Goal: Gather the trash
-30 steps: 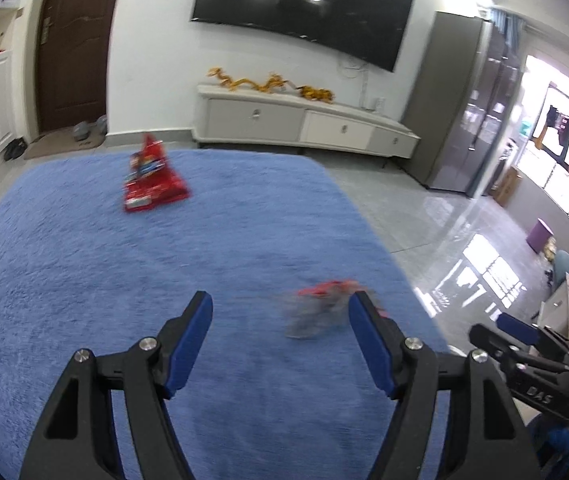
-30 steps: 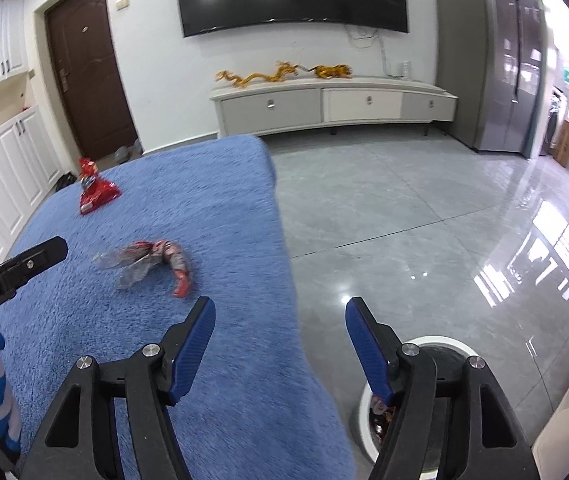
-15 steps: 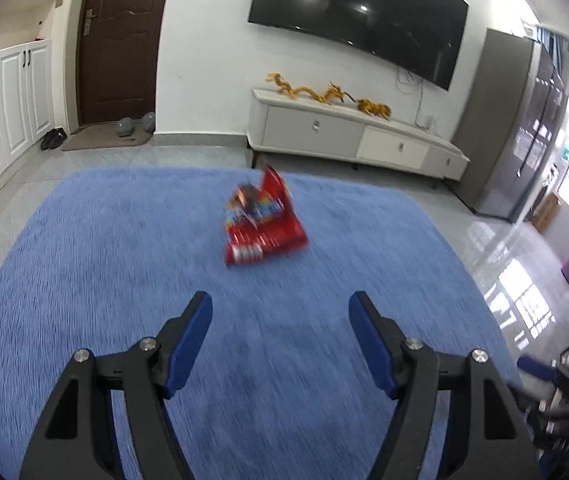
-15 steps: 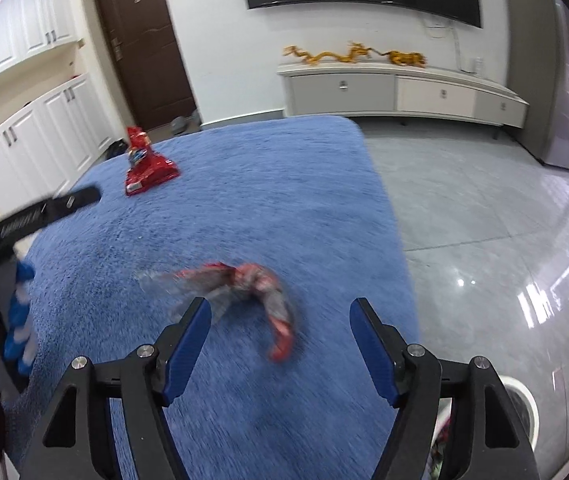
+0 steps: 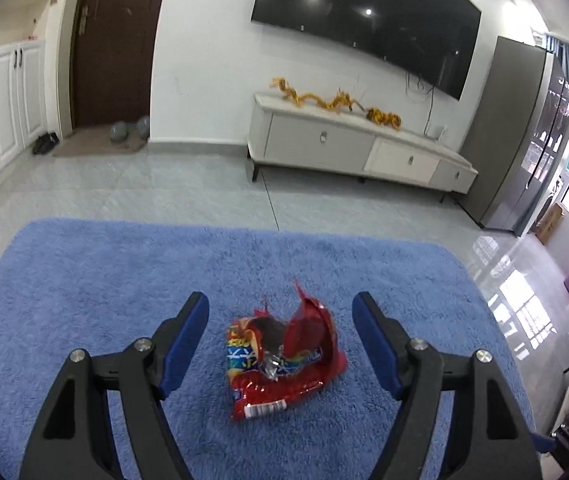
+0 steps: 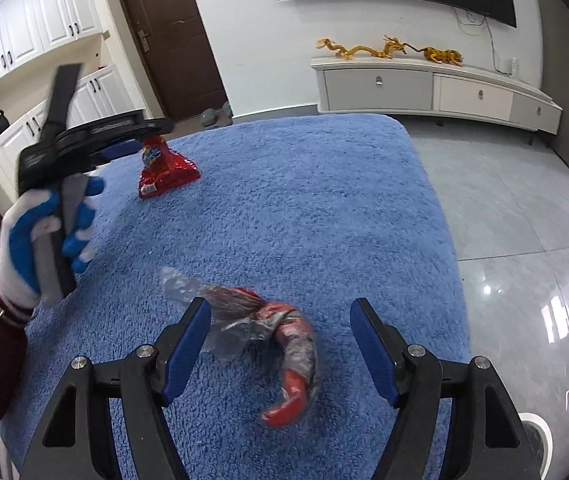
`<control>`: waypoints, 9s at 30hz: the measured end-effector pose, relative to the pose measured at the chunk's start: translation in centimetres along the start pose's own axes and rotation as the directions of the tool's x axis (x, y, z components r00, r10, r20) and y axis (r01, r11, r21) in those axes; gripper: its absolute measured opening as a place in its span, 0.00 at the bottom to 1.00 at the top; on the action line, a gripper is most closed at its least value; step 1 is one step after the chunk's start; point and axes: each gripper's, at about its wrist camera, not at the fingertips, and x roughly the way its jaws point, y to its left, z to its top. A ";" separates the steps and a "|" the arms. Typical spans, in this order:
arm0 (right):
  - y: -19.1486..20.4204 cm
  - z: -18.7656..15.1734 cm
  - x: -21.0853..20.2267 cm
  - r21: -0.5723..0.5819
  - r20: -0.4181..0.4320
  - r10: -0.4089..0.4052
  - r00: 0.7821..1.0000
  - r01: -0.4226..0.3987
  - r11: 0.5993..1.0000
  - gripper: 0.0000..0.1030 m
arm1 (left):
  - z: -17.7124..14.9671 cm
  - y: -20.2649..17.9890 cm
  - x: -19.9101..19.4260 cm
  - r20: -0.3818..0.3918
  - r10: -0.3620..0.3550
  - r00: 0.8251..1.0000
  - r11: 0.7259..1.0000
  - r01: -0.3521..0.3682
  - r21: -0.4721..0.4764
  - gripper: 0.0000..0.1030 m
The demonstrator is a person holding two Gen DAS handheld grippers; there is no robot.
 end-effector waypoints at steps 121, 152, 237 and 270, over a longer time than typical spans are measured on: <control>-6.0 -10.3 -13.7 0.286 0.140 -0.505 0.852 0.453 0.844 0.96 | -17.5 -22.0 -17.3 0.005 -0.068 0.998 0.945 0.062 0.321 0.65; -2.0 -9.2 -12.6 0.210 0.229 -0.540 0.810 0.500 0.840 1.00 | -17.5 -14.8 -18.4 0.100 0.131 0.986 0.960 -0.152 0.236 0.66; -0.9 -8.4 -13.0 0.183 0.339 -0.470 0.815 0.433 0.883 1.00 | -19.4 -13.7 -23.9 0.148 0.282 0.948 0.927 -0.309 0.214 0.80; -0.1 -9.6 -12.2 0.137 0.257 -0.535 0.805 0.518 0.844 1.00 | -19.7 -13.7 -20.6 0.099 0.197 0.975 0.947 -0.216 0.239 0.80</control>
